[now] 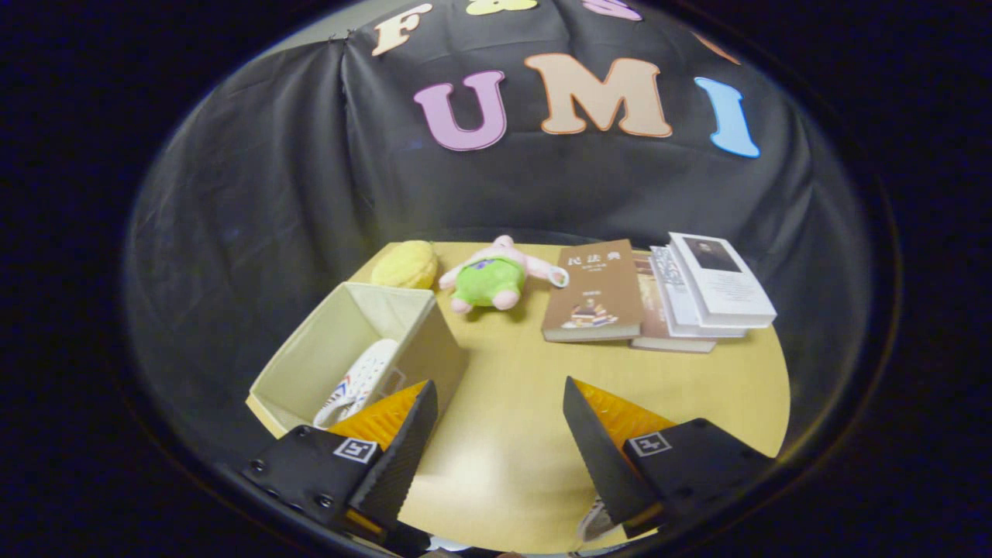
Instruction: Open the storage box then place both shoes into the box .Put the left shoe in first, then the right shoe, with the right side of both shoes facing outward in a uniform manner.
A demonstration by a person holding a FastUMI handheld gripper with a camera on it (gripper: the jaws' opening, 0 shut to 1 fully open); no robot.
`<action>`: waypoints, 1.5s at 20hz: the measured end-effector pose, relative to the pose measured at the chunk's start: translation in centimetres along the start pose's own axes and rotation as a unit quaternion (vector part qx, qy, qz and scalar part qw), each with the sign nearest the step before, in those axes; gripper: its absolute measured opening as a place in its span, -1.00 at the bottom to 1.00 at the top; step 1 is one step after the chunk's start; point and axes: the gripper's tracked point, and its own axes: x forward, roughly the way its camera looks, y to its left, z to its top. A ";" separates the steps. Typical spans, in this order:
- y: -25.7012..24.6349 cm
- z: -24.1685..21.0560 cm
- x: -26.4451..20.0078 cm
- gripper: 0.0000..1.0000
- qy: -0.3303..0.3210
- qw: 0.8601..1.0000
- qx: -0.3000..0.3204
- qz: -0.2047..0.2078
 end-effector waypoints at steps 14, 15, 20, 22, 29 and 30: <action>-15.5 -9.9 -1.1 1.00 0.079 0.994 -0.017 -0.080; -16.1 -10.9 -0.9 1.00 0.089 0.993 -0.020 -0.081; -18.2 -15.8 0.7 1.00 0.147 0.984 -0.041 -0.091; -18.1 -17.1 1.0 0.97 0.164 0.982 -0.039 -0.086; -16.8 -19.5 2.4 0.35 0.206 0.977 -0.018 -0.061; -16.7 -19.6 2.6 0.19 0.208 0.976 -0.009 -0.060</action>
